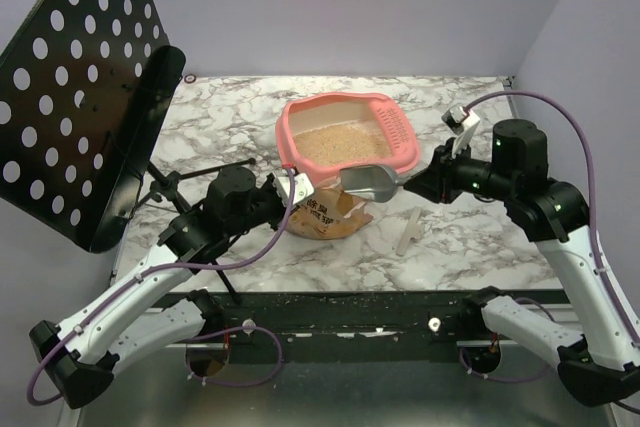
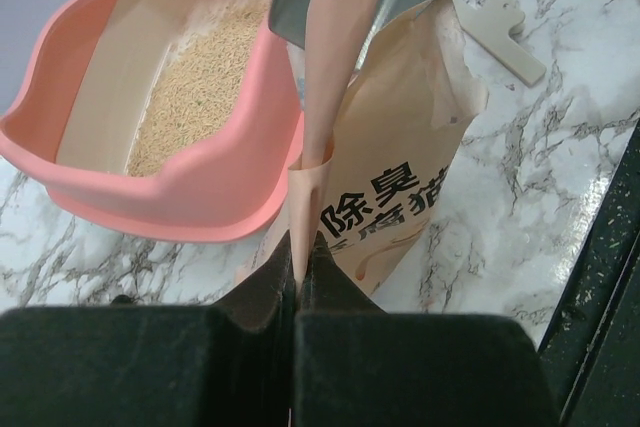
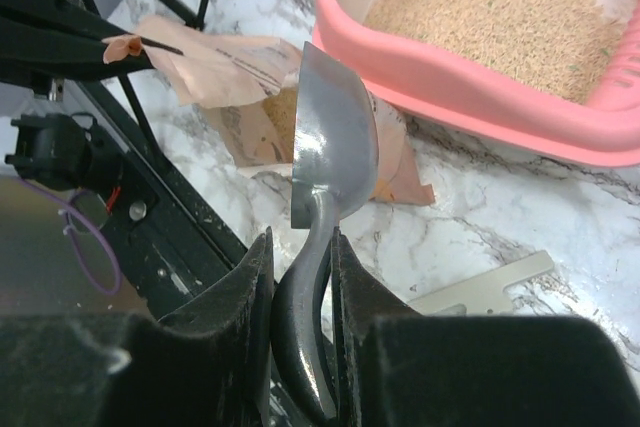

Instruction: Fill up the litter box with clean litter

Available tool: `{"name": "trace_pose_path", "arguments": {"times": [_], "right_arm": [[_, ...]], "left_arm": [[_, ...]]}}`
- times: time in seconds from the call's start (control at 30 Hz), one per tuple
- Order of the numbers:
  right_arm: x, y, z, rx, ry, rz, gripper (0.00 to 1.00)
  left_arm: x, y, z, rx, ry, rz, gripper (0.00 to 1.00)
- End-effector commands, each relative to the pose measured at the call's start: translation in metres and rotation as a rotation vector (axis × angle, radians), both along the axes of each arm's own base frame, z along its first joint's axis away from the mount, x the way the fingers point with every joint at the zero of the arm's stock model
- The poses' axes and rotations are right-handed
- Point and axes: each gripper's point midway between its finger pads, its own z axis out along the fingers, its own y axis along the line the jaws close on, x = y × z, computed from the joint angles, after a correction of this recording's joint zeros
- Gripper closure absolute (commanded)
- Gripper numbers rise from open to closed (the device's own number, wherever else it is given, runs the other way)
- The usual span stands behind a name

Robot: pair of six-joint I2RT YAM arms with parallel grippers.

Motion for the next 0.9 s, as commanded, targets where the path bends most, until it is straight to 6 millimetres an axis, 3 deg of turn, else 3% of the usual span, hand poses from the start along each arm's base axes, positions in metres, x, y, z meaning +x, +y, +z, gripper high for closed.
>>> {"name": "trace_pose_path", "arguments": {"times": [0.0,0.17,0.53,0.63,0.87], "right_arm": [[-0.004,0.000,0.003,-0.087,-0.022,0.038,1.00],[0.001,0.001,0.002,-0.190,-0.019,0.046,1.00],[0.003,0.023,-0.031,-0.449,0.056,0.143,1.00],[0.002,0.028,-0.031,-0.479,0.057,0.167,1.00],[-0.016,0.013,-0.026,-0.497,-0.005,0.199,1.00]], "left_arm": [[0.000,0.004,0.001,-0.009,-0.028,0.036,1.00],[-0.001,0.005,0.001,-0.024,-0.023,0.055,1.00],[-0.012,0.003,0.006,-0.054,-0.040,0.049,1.00],[-0.016,0.000,0.006,-0.059,-0.044,0.034,1.00],[-0.020,-0.004,0.001,-0.047,-0.048,0.024,1.00]]}}
